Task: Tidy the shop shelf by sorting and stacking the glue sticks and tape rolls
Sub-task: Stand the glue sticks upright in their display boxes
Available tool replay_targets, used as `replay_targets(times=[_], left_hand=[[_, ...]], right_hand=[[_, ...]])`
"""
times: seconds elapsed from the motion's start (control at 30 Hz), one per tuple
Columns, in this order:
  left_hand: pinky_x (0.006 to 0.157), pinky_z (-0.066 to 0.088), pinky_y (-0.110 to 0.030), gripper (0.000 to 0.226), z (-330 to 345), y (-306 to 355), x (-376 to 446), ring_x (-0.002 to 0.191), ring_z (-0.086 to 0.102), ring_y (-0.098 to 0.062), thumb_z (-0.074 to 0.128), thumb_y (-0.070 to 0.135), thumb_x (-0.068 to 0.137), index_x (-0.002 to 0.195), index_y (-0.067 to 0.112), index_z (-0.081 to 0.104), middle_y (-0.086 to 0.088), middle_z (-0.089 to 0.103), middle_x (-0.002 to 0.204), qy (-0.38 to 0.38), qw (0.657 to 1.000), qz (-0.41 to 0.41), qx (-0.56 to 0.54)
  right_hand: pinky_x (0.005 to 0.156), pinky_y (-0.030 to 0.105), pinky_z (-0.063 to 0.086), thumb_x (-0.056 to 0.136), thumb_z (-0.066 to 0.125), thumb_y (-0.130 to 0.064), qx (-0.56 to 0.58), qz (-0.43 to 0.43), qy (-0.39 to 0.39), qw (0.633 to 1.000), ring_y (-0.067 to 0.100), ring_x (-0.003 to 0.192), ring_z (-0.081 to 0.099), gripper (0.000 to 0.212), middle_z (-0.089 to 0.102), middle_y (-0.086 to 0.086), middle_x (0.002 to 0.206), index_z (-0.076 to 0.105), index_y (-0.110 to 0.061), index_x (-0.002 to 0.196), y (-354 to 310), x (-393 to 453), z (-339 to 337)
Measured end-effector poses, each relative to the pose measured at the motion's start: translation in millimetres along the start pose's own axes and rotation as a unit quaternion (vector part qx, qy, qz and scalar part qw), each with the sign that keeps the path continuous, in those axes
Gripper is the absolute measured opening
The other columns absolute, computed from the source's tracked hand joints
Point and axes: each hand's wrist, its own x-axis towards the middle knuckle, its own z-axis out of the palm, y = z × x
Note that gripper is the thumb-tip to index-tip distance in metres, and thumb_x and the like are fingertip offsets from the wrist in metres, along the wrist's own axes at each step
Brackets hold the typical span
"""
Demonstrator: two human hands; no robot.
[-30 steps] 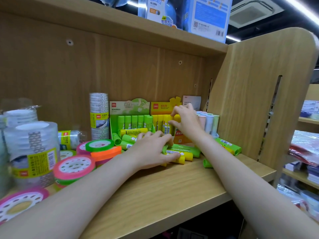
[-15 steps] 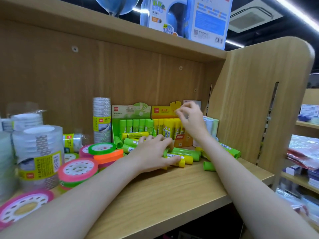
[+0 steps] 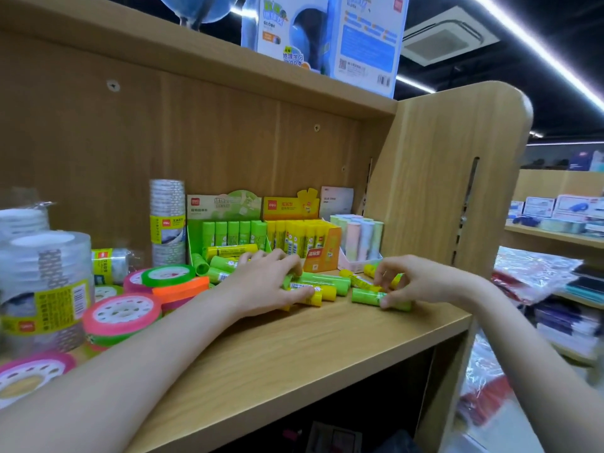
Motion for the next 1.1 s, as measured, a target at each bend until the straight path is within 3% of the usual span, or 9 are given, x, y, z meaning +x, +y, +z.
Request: replay_targets(times=[0.13,0.27,0.37,0.47,0.57,0.7,0.87,0.97,1.1], left_hand=[[0.105,0.026,-0.043,0.048,0,0,0,0.114,0.043,-0.022,0.039,0.065,0.086,0.117,0.029,0.045,0.002,0.047,0.123,0.0,1.0,0.0,0.005],[0.104,0.026,-0.043,0.048,-1,0,1,0.114,0.043,-0.023,0.039,0.065,0.086,0.116,0.028,0.046,0.001,0.048,0.121,-0.002,1.0,-0.001,0.003],[0.104,0.026,-0.042,0.047,0,0,1,0.114,0.042,-0.024,0.04,0.064,0.086,0.116,0.028,0.046,0.001,0.048,0.12,-0.001,1.0,-0.002,0.0],[0.103,0.026,-0.042,0.047,0,-1,1,0.114,0.042,-0.024,0.04,0.064,0.086,0.115,0.028,0.046,0.001,0.047,0.12,0.004,1.0,-0.002,0.003],[0.104,0.026,-0.041,0.047,0,-1,1,0.115,0.042,-0.023,0.04,0.064,0.086,0.116,0.029,0.046,0.002,0.047,0.122,0.004,1.0,-0.002,0.003],[0.104,0.026,-0.041,0.047,0,-1,1,0.115,0.042,-0.023,0.04,0.064,0.086,0.116,0.029,0.045,0.002,0.047,0.123,0.005,1.0,-0.002,0.003],[0.105,0.026,-0.041,0.048,0,-1,1,0.116,0.042,-0.023,0.039,0.064,0.086,0.118,0.029,0.045,0.002,0.046,0.124,0.003,1.0,-0.001,0.003],[0.104,0.027,-0.041,0.049,-1,0,1,0.116,0.042,-0.023,0.039,0.064,0.086,0.118,0.028,0.045,0.002,0.046,0.125,0.002,1.0,-0.002,0.005],[0.105,0.026,-0.042,0.048,-2,1,0,0.117,0.041,-0.023,0.04,0.064,0.086,0.117,0.028,0.046,0.001,0.046,0.124,0.0,1.0,-0.002,0.002]], right_hand=[[0.077,0.024,0.042,0.075,0.076,-0.028,0.002,0.034,0.096,0.995,0.014,0.094,0.053,0.032,0.059,-0.003,0.105,0.053,-0.025,0.098,-1,14,10],[0.082,0.03,0.046,0.078,0.073,-0.032,-0.021,0.046,0.067,0.997,0.019,0.102,0.053,0.035,0.054,-0.001,0.111,0.048,-0.028,0.101,-14,32,15],[0.073,0.029,0.048,0.077,0.074,-0.028,-0.01,0.039,0.058,0.997,0.021,0.095,0.059,0.025,0.056,0.001,0.109,0.052,-0.025,0.089,-20,41,12],[0.081,0.04,0.052,0.078,0.074,-0.019,0.11,0.024,0.039,0.993,0.019,0.073,0.063,0.014,0.061,0.003,0.105,0.061,-0.021,0.084,-14,43,13],[0.076,0.033,0.045,0.074,0.076,-0.016,0.132,0.001,0.13,0.983,0.018,0.08,0.057,0.017,0.062,0.002,0.09,0.06,-0.021,0.07,-5,44,15],[0.061,0.027,0.032,0.07,0.08,-0.017,0.175,-0.045,0.241,0.954,0.012,0.064,0.041,0.031,0.049,-0.005,0.066,0.049,-0.017,0.067,-8,48,19],[0.051,0.02,0.039,0.087,0.063,-0.02,0.429,-0.082,0.267,0.859,0.009,0.059,0.05,0.024,0.065,0.008,0.073,0.049,-0.013,0.068,-35,56,20],[0.058,0.021,0.044,0.09,0.058,-0.014,0.562,-0.094,0.246,0.784,0.014,0.065,0.055,0.006,0.067,0.012,0.086,0.054,-0.01,0.09,-55,67,15],[0.069,0.025,0.051,0.092,0.053,-0.006,0.609,-0.135,0.222,0.749,0.023,0.076,0.061,0.038,0.061,0.012,0.093,0.038,-0.023,0.123,-68,81,10]])
